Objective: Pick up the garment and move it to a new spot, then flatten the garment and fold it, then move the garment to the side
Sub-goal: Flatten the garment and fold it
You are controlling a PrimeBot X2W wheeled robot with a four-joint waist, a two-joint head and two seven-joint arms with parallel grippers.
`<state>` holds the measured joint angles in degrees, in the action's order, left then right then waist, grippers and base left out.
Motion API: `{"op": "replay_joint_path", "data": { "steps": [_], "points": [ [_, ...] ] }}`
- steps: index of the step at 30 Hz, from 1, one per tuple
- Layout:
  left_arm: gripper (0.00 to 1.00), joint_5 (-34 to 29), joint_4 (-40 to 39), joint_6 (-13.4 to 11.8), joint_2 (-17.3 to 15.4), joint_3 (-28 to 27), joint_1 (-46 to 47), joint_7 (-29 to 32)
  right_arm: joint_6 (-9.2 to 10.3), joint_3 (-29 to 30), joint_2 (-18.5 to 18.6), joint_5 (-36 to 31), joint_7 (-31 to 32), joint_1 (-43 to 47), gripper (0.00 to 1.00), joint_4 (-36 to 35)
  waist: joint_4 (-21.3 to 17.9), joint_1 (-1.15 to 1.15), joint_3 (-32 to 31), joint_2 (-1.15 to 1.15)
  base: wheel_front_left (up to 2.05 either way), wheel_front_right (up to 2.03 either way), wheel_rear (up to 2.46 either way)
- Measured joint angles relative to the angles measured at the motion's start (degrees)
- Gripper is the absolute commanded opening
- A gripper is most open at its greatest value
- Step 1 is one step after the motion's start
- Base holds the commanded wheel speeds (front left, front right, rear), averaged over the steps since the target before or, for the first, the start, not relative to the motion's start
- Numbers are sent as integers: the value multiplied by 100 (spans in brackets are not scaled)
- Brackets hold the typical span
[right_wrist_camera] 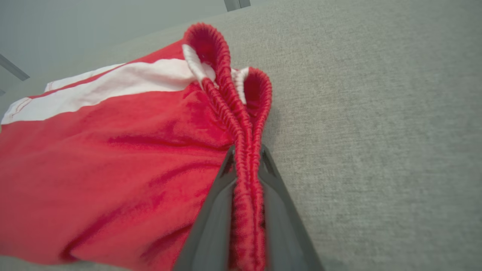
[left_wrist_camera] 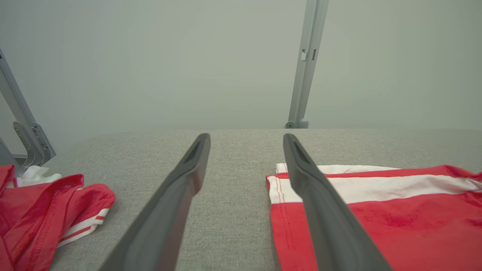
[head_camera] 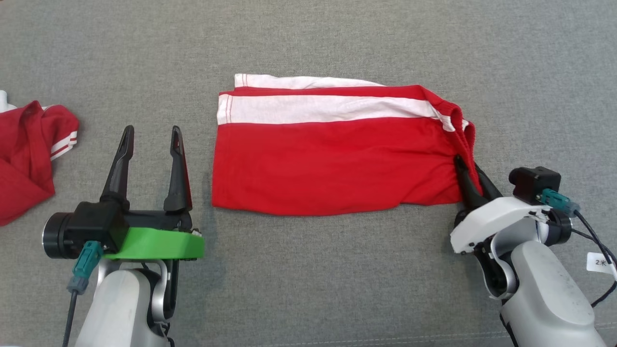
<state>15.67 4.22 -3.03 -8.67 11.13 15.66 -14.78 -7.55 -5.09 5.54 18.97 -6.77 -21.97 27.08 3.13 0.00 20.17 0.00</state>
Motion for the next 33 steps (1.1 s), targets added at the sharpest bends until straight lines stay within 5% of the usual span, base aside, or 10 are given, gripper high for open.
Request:
{"op": "replay_joint_path", "data": {
  "steps": [13,25,33],
  "points": [
    [100,0,-142,-109,-77,-11,-152,26,2,191,649,688,-138,288,0,-199,-234,0,-172,0,0,0,0],
    [100,1,-208,-130,-115,97,-164,119,7,-1290,625,2242,789,-45,0,-1767,-234,0,-250,0,0,0,0],
    [100,44,-144,-114,-40,199,-100,110,8,-2349,335,2646,968,-621,0,-1635,7,0,-143,0,0,0,0]
  ]
}}
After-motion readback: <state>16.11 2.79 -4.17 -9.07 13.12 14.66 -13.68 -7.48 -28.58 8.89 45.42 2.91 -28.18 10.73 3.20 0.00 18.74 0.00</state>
